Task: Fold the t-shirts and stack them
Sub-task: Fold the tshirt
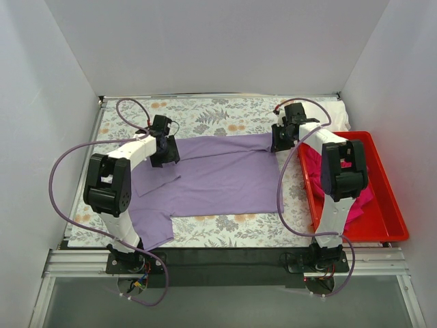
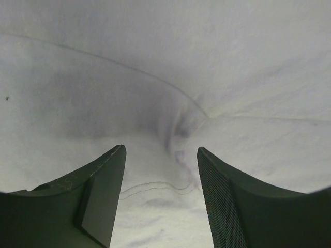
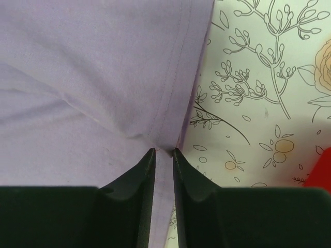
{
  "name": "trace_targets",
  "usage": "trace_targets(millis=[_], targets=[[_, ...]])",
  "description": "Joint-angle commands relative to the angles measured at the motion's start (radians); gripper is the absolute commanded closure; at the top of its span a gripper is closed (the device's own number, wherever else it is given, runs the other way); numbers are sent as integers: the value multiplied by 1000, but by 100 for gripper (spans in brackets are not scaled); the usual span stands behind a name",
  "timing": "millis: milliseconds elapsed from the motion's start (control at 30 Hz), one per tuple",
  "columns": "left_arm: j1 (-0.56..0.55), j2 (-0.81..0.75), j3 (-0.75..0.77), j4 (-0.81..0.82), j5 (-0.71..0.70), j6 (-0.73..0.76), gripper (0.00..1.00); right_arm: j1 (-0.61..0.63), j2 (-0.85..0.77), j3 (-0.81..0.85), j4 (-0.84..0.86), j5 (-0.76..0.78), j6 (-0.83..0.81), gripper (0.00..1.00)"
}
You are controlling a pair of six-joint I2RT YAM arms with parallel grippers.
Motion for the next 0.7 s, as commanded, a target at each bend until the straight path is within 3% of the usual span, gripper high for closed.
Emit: trace_targets(millis=[0,233,333,467,567,667], targets=[[0,-20,50,5,24,-5,46,-5,-7,50,0,-27,10,76],[-20,37,47,6,24,5,50,-6,8,41,-2,-23,10,77],[-22,42,22,2,-8,6,62,-6,2,30,-2,-15,4,80],[-17,31,18,-26,-68,22,88,-6,-24,15,-10,23,-16,86],[-2,20,16,-46,-80,18,97,-6,-46,10,-16,39,-26,89],[0,9,18,-63,-74,14,99,-6,-47,12,-30,39,-31,90]])
